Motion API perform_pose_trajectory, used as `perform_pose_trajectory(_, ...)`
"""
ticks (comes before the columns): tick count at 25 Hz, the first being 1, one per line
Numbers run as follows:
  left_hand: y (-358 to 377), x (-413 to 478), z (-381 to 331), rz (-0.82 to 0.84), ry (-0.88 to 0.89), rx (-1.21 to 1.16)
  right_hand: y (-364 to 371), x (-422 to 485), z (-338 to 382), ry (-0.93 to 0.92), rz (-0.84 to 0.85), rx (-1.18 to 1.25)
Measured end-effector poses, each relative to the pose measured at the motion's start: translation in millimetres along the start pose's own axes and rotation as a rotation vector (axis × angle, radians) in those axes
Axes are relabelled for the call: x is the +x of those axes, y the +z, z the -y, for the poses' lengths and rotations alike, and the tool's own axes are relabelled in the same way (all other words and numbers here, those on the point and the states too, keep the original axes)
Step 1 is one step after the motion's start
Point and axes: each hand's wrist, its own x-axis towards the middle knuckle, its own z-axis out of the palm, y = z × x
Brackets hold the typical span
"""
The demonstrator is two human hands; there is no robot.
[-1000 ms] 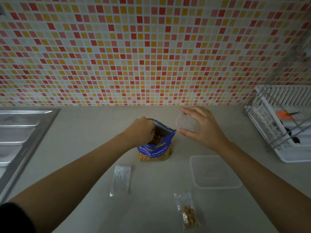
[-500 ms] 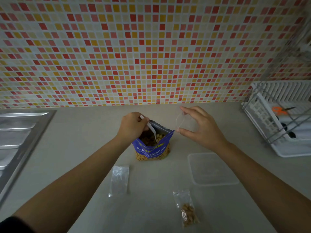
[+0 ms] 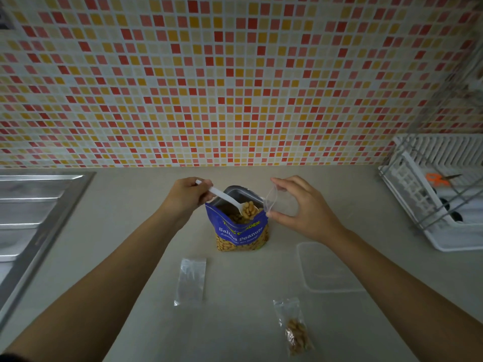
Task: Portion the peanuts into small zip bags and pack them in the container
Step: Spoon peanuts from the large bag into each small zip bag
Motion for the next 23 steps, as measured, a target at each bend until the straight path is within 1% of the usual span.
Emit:
perform_pose_trajectory(3, -15.5, 0.2, 4.9, -0.001, -0.047, -0.114, 4.1, -1.3, 2.8, -0.015, 0.016, -0.015)
perform_pose_trajectory(8, -31.0, -3.2, 8.4, -0.067, -0.051, -0.140, 13.7, -1.2, 6.8, 0.002, 0.026, -0.071)
perform_pose_trajectory(13, -40.1, -8.1, -15.1, -0.126, -0.019, -0.188, 19.7, 2.8, 16.0, 0.050, 0.043, -0.103)
perform_pose_trajectory(17, -40.1, -10.0, -34.9, -0.091, 0.038, -0.238, 23.8, 9.2, 22.1, 0.081, 0.030, -0.107)
perform_pose_trajectory(19, -37.4, -11.5, -38.5, -0.065, 0.071, -0.221, 25.2, 11.4, 24.8, 0.102, 0.021, -0.073)
perform_pose_trajectory(23, -31.4, -12.3, -41.5, -0.063, 0.074, -0.167, 24.9, 15.0, 29.4, 0.128, 0.001, 0.016)
